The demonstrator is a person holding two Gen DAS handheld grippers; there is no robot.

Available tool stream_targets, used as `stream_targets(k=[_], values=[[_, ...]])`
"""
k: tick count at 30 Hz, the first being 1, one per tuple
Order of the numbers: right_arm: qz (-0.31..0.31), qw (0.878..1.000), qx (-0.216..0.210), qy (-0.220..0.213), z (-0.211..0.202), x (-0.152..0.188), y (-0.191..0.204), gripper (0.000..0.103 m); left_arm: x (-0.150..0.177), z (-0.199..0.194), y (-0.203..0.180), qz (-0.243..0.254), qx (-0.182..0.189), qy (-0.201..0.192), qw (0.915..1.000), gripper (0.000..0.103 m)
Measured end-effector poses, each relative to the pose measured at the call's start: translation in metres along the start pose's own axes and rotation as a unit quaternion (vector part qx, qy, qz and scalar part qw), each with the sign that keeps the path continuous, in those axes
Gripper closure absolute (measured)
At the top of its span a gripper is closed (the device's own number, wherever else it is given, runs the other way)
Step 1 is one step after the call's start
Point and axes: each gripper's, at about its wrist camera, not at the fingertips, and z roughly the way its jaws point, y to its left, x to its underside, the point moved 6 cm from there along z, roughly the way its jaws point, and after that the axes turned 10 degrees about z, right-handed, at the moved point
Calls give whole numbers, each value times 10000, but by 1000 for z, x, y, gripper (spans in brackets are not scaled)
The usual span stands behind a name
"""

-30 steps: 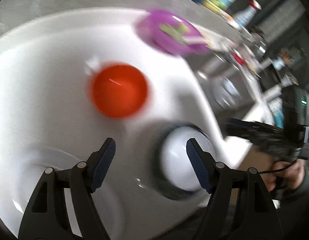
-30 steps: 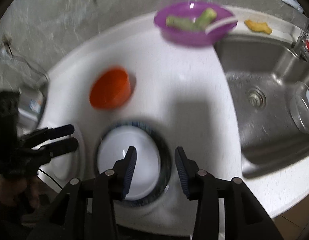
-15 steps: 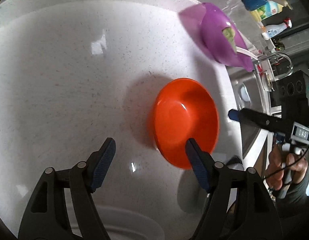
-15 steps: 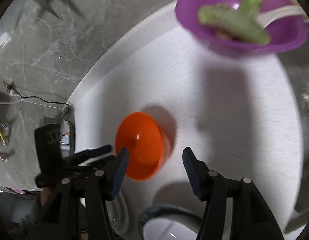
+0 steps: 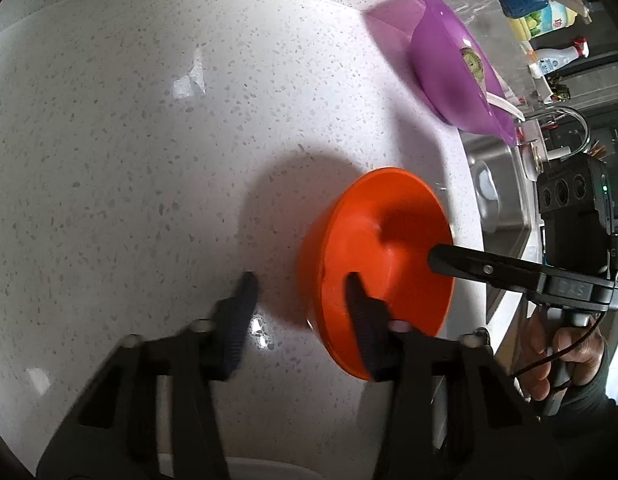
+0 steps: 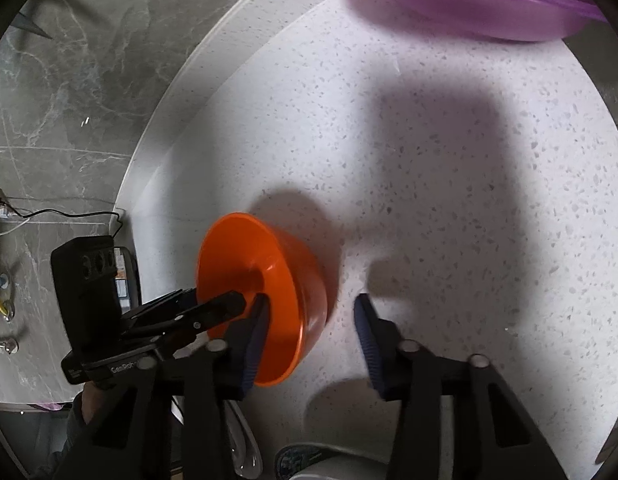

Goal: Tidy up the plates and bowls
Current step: 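Move both grippers to the orange bowl, then close both grippers on the orange bowl's rim, then lift the orange bowl with both grippers and carry it over the small white bowl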

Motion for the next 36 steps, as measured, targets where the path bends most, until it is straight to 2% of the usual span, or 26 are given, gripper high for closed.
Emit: stream_targets(k=[2, 3, 6, 14, 22, 29, 36], values=[[31, 10000, 4, 49, 2, -4, -4, 85, -1, 4, -2, -12, 140, -5, 9999, 85], [36, 10000, -57, 66, 4, -4, -3, 87, -1, 4, -4, 18, 137, -9, 9999, 88], [-38, 10000, -16, 18, 5, -3, 0, 88, -4, 7, -9, 67, 25, -47, 10000, 88], [37, 10000, -75, 15, 5, -1, 1, 89, -6, -4, -12, 5, 80, -166, 9998, 89], [-61, 9999, -116, -64, -19, 4, 4, 89, -1, -31, -26, 42, 144, -311, 9994, 88], [-215, 9994, -199, -177, -50, 21, 9, 89, 13, -57, -59, 211, 144, -446, 9987, 88], [-241, 9990, -189, -325, -84, 51, -2, 89, 42, -66, -103, 383, 259, -456, 9979, 87]])
